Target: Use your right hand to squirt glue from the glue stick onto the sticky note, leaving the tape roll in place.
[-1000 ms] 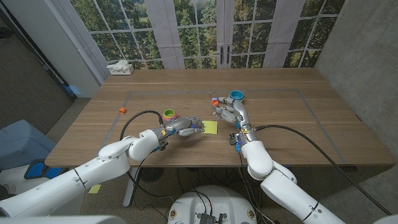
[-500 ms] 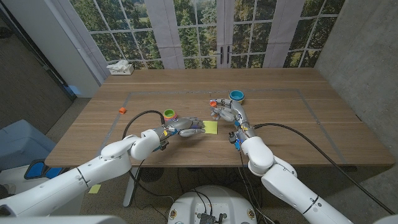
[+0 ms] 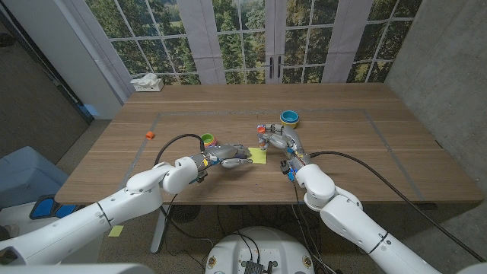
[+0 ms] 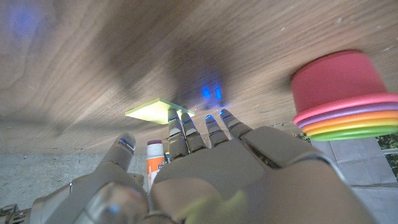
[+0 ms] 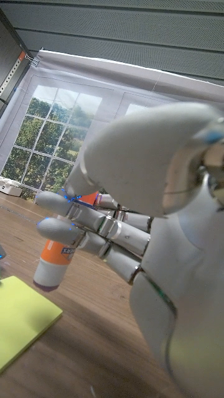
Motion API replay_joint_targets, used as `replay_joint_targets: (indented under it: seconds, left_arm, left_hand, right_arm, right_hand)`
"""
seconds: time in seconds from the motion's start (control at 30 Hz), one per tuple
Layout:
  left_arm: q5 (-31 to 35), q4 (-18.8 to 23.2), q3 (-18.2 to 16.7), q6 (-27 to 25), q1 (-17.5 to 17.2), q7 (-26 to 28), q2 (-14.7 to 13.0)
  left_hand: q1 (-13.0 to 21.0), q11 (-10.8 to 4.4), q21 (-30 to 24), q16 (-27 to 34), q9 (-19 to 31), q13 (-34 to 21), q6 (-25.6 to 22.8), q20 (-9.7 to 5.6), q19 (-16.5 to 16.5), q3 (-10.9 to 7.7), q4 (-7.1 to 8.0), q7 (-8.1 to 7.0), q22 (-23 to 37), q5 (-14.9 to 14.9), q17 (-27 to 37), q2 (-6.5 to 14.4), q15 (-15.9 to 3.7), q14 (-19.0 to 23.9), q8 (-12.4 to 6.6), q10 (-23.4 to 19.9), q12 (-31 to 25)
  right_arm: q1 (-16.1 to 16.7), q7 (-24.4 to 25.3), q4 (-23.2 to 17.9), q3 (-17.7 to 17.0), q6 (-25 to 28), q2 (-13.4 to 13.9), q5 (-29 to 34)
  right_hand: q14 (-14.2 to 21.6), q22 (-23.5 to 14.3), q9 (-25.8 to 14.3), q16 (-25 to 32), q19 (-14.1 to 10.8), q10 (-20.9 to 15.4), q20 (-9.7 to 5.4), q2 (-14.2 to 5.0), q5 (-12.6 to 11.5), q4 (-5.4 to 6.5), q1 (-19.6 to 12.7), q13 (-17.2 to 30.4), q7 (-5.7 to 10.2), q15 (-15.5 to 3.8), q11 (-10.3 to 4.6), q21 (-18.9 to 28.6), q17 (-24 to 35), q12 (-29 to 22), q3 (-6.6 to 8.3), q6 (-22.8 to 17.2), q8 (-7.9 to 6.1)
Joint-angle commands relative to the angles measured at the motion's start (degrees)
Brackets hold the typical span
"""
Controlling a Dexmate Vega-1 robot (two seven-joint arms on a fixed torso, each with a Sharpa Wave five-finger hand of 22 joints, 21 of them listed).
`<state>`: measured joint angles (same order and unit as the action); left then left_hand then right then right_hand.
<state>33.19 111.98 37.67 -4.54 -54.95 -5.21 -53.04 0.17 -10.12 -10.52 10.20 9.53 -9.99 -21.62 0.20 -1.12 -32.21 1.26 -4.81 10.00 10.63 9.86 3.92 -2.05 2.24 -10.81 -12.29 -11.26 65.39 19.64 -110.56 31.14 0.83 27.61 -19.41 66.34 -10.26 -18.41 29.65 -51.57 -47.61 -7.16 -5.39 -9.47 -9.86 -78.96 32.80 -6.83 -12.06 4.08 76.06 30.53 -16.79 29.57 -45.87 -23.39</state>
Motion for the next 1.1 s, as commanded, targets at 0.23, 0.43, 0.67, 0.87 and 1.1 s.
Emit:
replay_joint_targets:
  seconds: [0.23,0.43,0.67,0.87,1.1]
  left_arm:
    - [1.5,0.6,0.3,-0.7,0.5,-1.3,0.3]
    - [1.5,0.6,0.2,-0.8,0.5,-1.3,0.3]
    - [1.6,0.4,0.2,-0.7,0.9,-1.5,0.4]
    - [1.0,-0.2,0.2,0.0,1.3,-1.6,0.6]
    - [1.1,-0.7,0.2,0.4,1.8,-1.8,0.6]
  left_hand:
    - [-0.7,0.14,-0.1,0.2,0.2,-0.1,-1.0,-0.13,-0.6,0.21,0.79,0.24,0.1,0.3,0.2,0.1,-2.9,0.2,-0.28,-0.8,-0.4]
    - [-0.7,0.23,-0.2,0.2,0.2,-0.1,-1.3,-0.11,-0.6,0.39,1.06,0.34,0.1,0.3,0.1,0.0,-2.91,0.2,-0.28,-1.0,-0.3]
    - [-0.6,0.22,-0.2,0.2,0.2,-0.1,-1.6,-0.13,-0.7,0.54,1.28,0.35,0.1,0.3,0.1,0.0,-3.03,0.1,-0.28,-1.4,-0.4]
    - [-0.6,0.18,-0.2,0.1,0.2,-0.1,-1.6,-0.14,-0.8,0.66,1.44,0.42,0.1,0.4,0.1,-0.1,-3.1,0.1,-0.2,-1.3,-0.3]
    - [-0.5,0.2,-0.3,0.1,0.2,-0.1,-1.7,-0.17,-0.8,0.8,1.64,0.37,0.1,0.4,0.1,-0.2,-3.16,0.1,-0.09,-1.3,-0.2]
  right_arm:
    - [-3.0,-3.0,6.6,0.9,-3.6,-1.0,-5.0]
    - [-3.7,-2.9,8.1,1.1,-4.5,-1.3,-4.9]
    - [-3.9,-2.2,8.5,1.2,-4.7,-1.2,-4.3]
    - [-3.6,-1.6,8.3,1.1,-4.5,-1.3,-4.6]
    - [-3.5,-1.3,8.5,1.2,-4.6,-1.4,-4.6]
  right_hand:
    - [0.1,-0.1,-0.3,-0.1,-0.5,-9.7,-5.81,-0.73,-0.5,0.26,-0.3,0.3,4.61,-0.19,-4.83,-0.1,0.3,-0.1,0.55,-11.4,-0.44]
    - [0.0,-0.1,-0.3,-0.2,-0.5,-9.8,-5.81,-0.7,-0.4,0.34,-0.2,0.4,4.65,-0.14,-4.9,-0.2,0.4,0.0,0.51,-11.4,-0.41]
    - [0.0,-0.1,-0.4,-0.2,-0.4,-9.8,-5.81,-0.73,-0.4,0.33,-0.1,0.5,4.75,-0.19,-4.97,-0.3,0.5,0.1,0.55,-11.4,-0.41]
    - [0.1,-0.1,-0.3,-0.3,-0.5,-9.8,-5.81,-0.71,-0.4,0.31,-0.1,0.7,4.73,-0.22,-5.03,-0.3,0.5,0.2,0.52,-11.5,-0.39]
    - [0.1,-0.1,-0.3,-0.4,-0.5,-10.0,-5.81,-0.72,-0.4,0.32,-0.1,0.7,4.82,-0.17,-4.98,-0.3,0.6,0.3,0.53,-11.5,-0.36]
